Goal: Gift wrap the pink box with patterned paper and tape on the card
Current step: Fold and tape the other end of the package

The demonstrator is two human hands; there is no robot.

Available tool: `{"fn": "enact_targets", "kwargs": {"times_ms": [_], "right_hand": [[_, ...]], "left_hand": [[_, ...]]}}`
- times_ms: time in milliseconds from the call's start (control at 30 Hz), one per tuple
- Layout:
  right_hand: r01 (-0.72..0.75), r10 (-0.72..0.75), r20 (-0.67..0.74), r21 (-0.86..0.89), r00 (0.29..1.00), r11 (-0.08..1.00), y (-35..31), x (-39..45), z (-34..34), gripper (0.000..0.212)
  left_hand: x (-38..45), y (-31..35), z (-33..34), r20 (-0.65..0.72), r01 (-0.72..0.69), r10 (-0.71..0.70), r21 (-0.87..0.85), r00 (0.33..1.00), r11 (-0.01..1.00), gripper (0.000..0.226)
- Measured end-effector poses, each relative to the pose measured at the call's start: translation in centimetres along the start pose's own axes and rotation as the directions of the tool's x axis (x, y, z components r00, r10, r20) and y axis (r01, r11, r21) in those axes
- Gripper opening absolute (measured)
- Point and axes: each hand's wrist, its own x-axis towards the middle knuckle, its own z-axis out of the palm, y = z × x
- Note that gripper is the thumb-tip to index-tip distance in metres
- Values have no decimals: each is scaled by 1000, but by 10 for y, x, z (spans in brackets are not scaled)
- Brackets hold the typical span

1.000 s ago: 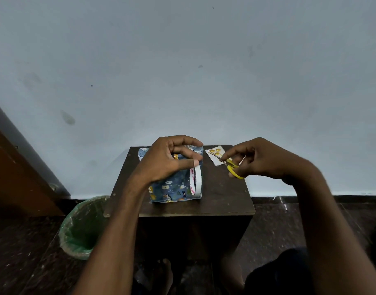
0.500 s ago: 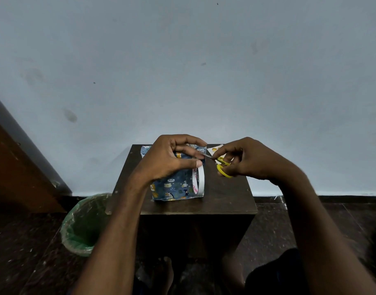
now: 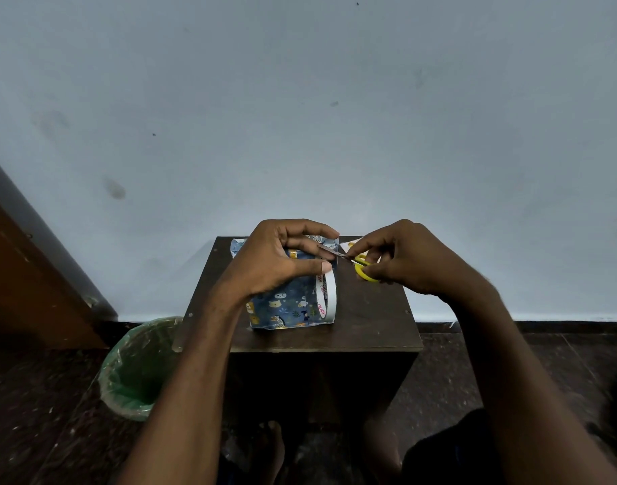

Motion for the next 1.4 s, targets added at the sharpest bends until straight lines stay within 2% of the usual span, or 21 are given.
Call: {"fn": "enact_targets", "kwargs": {"times_ms": [200, 433, 533, 600, 667, 767, 867, 1033, 1200, 1300, 1333, 1400], "right_hand": [[-8, 8, -7, -12, 1000, 1000, 0, 0, 0, 33], [-12, 10, 26, 81, 1000, 997, -2, -4, -6, 35], [-77, 69, 90, 89, 994, 993, 7, -8, -14, 38], [-163, 159, 58, 81, 986, 983, 22, -6, -13, 35], [-273, 274, -20, 42, 961, 961, 39, 0, 0, 26], [-401, 385, -125, -157, 915, 902, 63, 12, 39, 11], [-432, 407, -144, -301, 902, 850, 73, 22, 79, 21], [-436, 381, -214, -385, 899, 813, 74, 35, 104, 32], [-386, 345, -175, -481, 922, 787, 75, 37, 111, 30], [-385, 308, -232, -507, 923, 771, 71, 34, 107, 28], [-382, 266, -297, -464, 917, 799, 67, 34, 103, 25], [-303, 190, -448, -195, 874, 933, 54, 34, 93, 21]], "left_hand": [[0, 0, 0, -4, 3, -3, 8, 1000, 1000, 50], [2, -2, -2, 1, 21, -21, 39, 1000, 999, 63], [2, -3, -3, -5, 34, -34, 47, 999, 998, 67], [2, -4, -3, -12, 36, -35, 38, 999, 999, 62], [3, -4, -1, -27, 42, -41, 24, 999, 999, 53], [5, -5, 3, -59, 67, -66, 19, 996, 998, 44], [7, -5, 5, -72, 73, -71, 17, 995, 997, 44], [7, -5, 5, -76, 57, -55, 11, 996, 998, 48], [6, -5, 4, -69, 42, -41, 14, 997, 999, 51], [6, -5, 2, -59, 34, -33, 15, 998, 999, 52], [6, -5, 2, -55, 31, -30, 11, 998, 999, 52], [6, -5, 1, -50, 24, -25, -8, 998, 1000, 52]]}}
